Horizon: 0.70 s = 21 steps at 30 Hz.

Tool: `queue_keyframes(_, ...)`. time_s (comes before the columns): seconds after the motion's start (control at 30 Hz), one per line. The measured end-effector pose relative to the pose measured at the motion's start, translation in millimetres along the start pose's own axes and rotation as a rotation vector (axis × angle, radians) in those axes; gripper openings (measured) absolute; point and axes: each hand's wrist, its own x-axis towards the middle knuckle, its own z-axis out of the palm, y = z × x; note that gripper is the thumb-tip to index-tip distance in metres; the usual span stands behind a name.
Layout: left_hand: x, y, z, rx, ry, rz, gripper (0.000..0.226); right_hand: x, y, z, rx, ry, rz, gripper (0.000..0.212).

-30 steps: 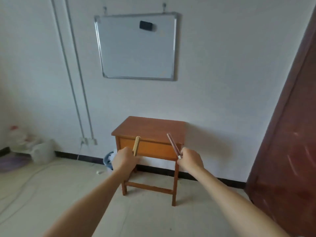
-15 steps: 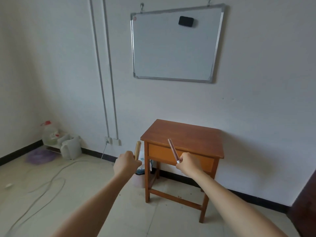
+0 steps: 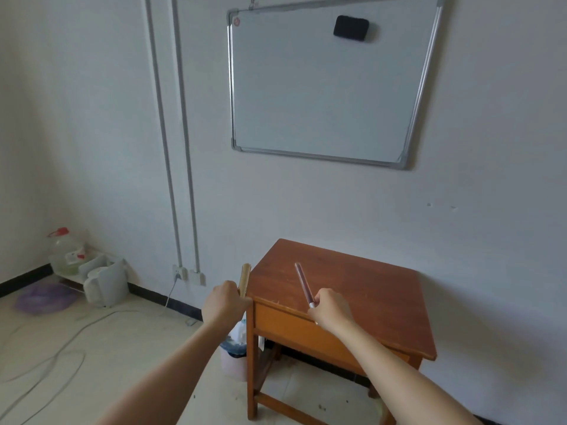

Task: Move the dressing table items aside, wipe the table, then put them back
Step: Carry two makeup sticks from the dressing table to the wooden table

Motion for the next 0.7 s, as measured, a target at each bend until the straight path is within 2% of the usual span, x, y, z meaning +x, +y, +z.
queue_keyframes(0.2, 65.6, -11.2, 19.2, -0.016, -0.026, -0.051, 0.020, 66.7, -9.5, 20.3, -0.018, -0.048, -0.002, 0.015)
queue_keyframes(0.4, 148.5, -21.9, 26.9, -0.020, -0.073, -0.032, 0.017, 134.4, -33.0, 42.4, -0.019, -0.047, 0.042, 0.019)
queue_keyframes(0.5, 196.7, -24.4, 23.6, -0.023, -0.130, 0.008, 0.010, 171.0, -52.2, 44.8, -0.006, -0.013, 0.095, 0.017)
queue_keyframes(0.7, 284.4, -24.5, 30.9, 0.015, -0.232, 0.078, 0.011, 230.6, -77.9, 50.6, 0.035, 0.024, 0.230, 0.015)
